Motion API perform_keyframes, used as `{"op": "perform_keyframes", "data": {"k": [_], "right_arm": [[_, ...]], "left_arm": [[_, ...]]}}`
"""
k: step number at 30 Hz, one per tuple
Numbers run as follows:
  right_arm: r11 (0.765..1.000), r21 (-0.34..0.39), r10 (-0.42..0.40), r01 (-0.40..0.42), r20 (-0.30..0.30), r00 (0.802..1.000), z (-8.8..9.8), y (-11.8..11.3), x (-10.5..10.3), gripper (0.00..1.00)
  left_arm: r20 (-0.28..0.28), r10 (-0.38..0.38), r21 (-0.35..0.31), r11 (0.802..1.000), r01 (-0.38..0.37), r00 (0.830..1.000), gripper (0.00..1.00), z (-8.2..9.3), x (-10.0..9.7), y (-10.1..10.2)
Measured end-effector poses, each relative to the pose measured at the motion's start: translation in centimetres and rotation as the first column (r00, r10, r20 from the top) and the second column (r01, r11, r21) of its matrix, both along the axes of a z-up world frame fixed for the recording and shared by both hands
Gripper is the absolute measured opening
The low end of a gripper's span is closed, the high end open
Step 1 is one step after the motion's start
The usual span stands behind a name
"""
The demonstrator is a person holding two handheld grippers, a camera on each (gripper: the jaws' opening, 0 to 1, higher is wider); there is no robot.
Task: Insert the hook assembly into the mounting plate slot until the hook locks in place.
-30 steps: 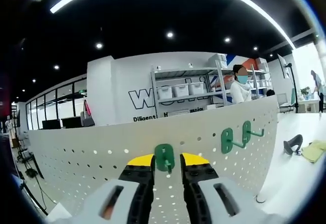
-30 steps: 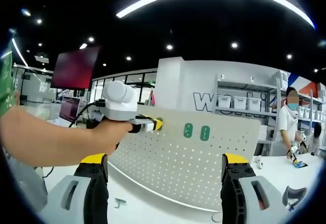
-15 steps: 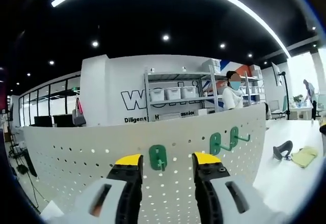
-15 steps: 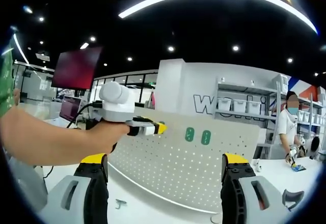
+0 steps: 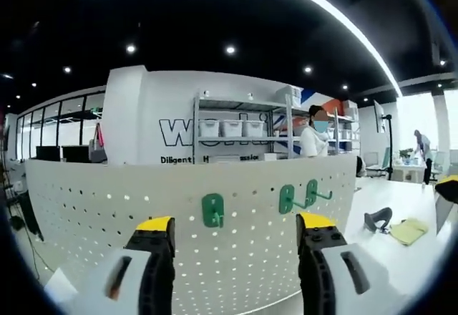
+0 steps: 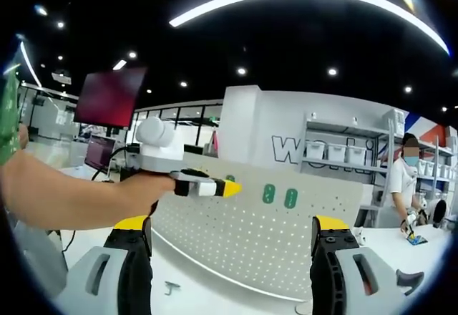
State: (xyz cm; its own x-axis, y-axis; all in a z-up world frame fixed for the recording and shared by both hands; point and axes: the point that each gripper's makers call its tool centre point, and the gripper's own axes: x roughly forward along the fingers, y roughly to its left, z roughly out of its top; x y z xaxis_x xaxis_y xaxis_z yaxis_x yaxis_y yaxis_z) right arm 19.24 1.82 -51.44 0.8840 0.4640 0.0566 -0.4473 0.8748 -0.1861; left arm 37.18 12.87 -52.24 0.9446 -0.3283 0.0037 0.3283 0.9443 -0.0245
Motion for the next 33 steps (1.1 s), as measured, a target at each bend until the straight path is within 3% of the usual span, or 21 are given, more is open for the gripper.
{"op": "perform_keyframes", "data": {"k": [5,20,26,33], "right_arm": [[1.0,0.0,0.002,-0.002,-0.004,1.0,-0.1,0.4,-0.5,0.94],[1.0,0.027,-0.009,0.009,-0.017,1.0,0.2,1.4,-2.2,0.94],[1.0,0.027,-0.013,0.013,-0.016,1.0,0.4,2.5,-2.8,0.94],[1.0,0.026,-0.015,0.015,-0.009,1.0,1.0,3.9,-3.4,0.94]], "left_arm": [[-0.022,-0.025,-0.024,0.999,0.024,0.999,0.8,-0.6,-0.9,0.4],[-0.056,-0.078,-0.003,0.997,0.077,0.995,0.8,-3.3,-4.6,2.9],[-0.088,-0.105,0.007,0.994,0.106,0.991,0.79,-5.3,-7.0,4.6],[-0.092,-0.134,-0.018,0.991,0.132,0.987,0.77,-5.7,-9.6,6.1]]}}
